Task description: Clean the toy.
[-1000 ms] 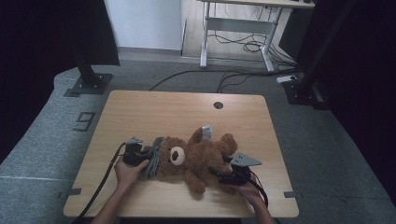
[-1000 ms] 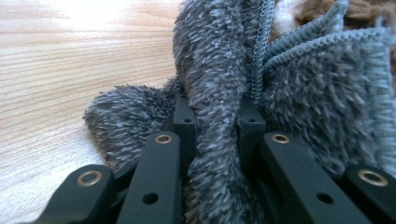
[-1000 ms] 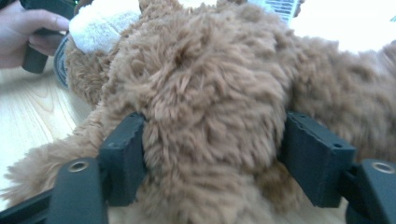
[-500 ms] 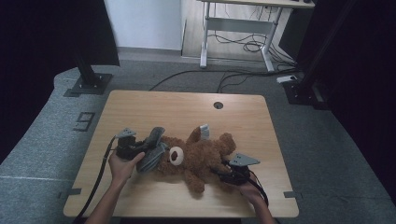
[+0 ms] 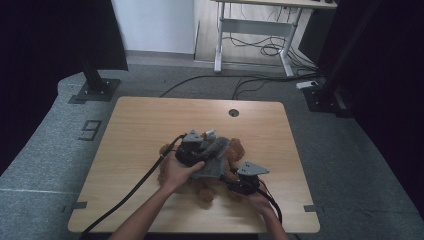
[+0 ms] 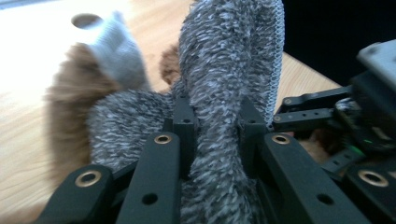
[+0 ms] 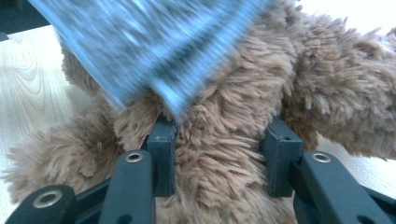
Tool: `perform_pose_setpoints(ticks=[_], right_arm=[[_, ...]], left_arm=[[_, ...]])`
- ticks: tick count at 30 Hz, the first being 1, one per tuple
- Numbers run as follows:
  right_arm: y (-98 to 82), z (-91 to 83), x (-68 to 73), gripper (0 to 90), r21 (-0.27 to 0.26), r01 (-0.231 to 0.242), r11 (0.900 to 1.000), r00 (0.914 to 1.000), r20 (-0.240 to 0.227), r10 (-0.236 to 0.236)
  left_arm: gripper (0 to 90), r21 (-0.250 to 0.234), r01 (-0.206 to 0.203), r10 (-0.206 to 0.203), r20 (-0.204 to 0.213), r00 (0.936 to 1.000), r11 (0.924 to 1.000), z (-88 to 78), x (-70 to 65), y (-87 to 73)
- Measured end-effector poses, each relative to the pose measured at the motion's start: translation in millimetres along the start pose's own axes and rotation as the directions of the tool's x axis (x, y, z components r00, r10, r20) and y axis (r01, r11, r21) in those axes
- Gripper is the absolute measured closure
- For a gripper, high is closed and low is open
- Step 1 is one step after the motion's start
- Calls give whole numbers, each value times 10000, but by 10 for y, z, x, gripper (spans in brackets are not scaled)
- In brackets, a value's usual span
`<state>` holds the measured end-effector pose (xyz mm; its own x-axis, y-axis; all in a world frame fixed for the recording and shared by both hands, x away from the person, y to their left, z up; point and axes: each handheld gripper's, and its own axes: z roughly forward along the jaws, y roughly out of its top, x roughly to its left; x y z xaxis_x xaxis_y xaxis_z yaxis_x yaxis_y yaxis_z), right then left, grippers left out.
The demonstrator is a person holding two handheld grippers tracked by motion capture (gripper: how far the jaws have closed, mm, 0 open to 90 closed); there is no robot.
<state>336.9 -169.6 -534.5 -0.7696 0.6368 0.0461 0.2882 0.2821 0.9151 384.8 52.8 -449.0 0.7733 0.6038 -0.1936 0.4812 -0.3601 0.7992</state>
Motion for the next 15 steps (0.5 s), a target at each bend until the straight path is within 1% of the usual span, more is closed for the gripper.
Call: perform_pose_setpoints(ticks=[1, 2, 4, 5, 6, 7, 8, 9, 10, 11, 12, 14, 15], right_arm=[[-2, 2, 2, 559, -13, -15, 10000, 10000, 28, 15], [-5, 1, 1, 561, 19, -17, 10000, 10000, 74, 17], [-10, 3, 0, 564, 26, -92, 10000, 9999, 105, 91], [-11, 5, 2, 567, 36, -86, 10000, 9999, 96, 86], [-12, 8, 5, 568, 21, -60, 10000, 9999, 83, 60], [-11, 5, 10, 570, 44, -6, 10000, 10000, 42, 6], [-10, 7, 15, 571, 35, 13, 10000, 10000, 9, -13], [-11, 14, 25, 571, 15, 21, 10000, 10000, 11, -21], [-10, 16, 30, 571, 28, 18, 10000, 10000, 17, -18], [-10, 18, 36, 571, 27, 25, 10000, 10000, 51, -25], [-10, 16, 37, 571, 30, 49, 10000, 10000, 55, -49], [-14, 15, 43, 573, 24, 14, 10000, 9999, 133, -15], [-17, 16, 45, 576, 55, -3, 10000, 9998, 192, 2]], left_arm=[[744, 60, -23, 23, -31, 10000, 10000, 53, -20, -3], [743, 27, -85, 85, -154, 9998, 10000, 89, -43, -10], [744, 23, -193, 193, -237, 9995, 9998, 114, -71, -26], [746, -5, -173, 173, -208, 9996, 9999, 104, -81, -30], [749, -124, -99, 101, 154, 9998, 9999, 73, -112, -28], [752, -206, -167, 174, 327, 9993, 9996, 57, -145, -20], [754, -318, -382, 392, 315, 9987, 9988, 40, -215, -2], [756, -355, -494, 504, 265, 9984, 9981, 42, -250, 9], [756, -234, -680, 682, 70, 9976, 9974, 65, -282, 22], [757, -77, -801, 799, -145, 9967, 9968, 92, -285, 24], [758, 160, -787, 792, -287, 9964, 9968, 144, -251, 13], [761, 294, -512, 517, -159, 9985, 9983, 193, -167, -15], [764, 257, -420, 425, -165, 9990, 9988, 196, -138, -25]])
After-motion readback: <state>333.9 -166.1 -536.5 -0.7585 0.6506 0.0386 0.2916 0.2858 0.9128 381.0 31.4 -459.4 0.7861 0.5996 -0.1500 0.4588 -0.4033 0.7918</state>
